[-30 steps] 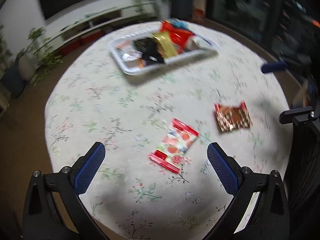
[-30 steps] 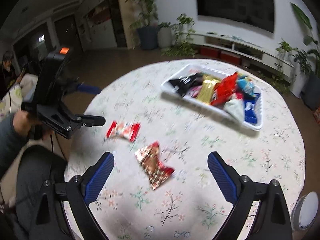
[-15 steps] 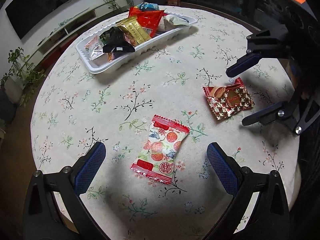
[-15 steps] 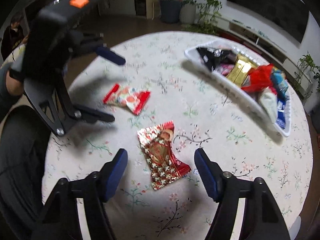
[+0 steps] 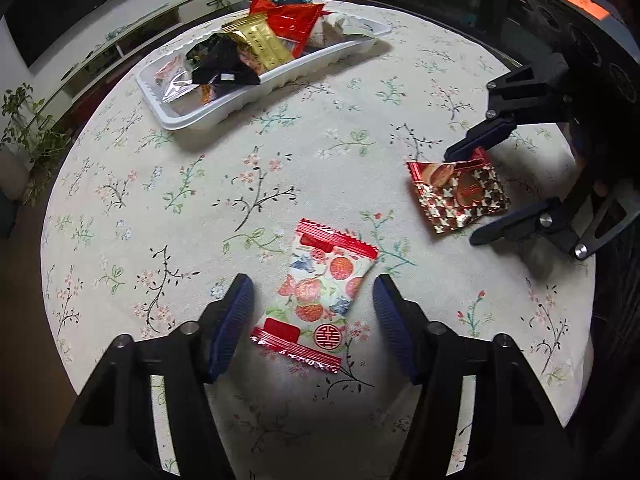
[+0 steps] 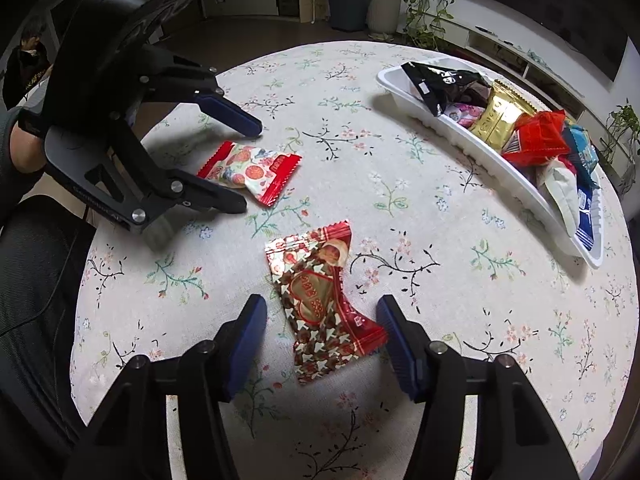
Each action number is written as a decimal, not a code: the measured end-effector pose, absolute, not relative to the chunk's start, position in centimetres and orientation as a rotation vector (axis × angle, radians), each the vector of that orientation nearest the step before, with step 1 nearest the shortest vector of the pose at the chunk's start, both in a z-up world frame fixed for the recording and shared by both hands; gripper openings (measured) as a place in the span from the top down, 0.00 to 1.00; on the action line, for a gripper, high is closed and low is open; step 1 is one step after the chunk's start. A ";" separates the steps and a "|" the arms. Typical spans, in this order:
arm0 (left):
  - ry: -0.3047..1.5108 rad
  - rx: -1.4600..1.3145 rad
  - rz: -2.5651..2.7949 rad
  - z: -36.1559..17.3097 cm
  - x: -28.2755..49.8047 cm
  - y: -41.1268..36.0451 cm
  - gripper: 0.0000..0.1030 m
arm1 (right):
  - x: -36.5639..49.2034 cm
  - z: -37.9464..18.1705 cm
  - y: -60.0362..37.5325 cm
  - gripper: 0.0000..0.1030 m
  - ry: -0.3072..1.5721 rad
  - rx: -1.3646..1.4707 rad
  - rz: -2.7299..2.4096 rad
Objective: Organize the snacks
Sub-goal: 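Grasp red-white packet with left tool while right tool grasps chocolate packet, then carry red-white packet with left tool while right tool carries chocolate packet to tray, then lower both packets into the white tray and open both tools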
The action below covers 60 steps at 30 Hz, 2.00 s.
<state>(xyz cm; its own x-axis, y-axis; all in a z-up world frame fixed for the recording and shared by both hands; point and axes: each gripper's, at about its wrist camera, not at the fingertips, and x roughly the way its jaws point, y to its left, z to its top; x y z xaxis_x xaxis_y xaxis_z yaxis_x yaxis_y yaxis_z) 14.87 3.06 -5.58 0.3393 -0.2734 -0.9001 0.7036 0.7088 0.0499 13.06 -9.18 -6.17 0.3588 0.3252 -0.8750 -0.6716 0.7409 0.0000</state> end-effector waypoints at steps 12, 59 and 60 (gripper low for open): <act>1.081 0.422 -0.659 -5.2 14.5 3.0 0.68 | 12.9 -5.9 -10.3 0.56 1.035 -0.350 0.651; 0.923 -0.048 -0.408 3.9 39.7 -2.8 0.68 | 34.9 5.9 -16.3 0.57 0.922 -0.083 0.275; 0.935 -0.040 -0.407 3.2 39.9 -3.1 0.68 | 35.2 5.4 -16.3 0.57 0.931 -0.090 0.267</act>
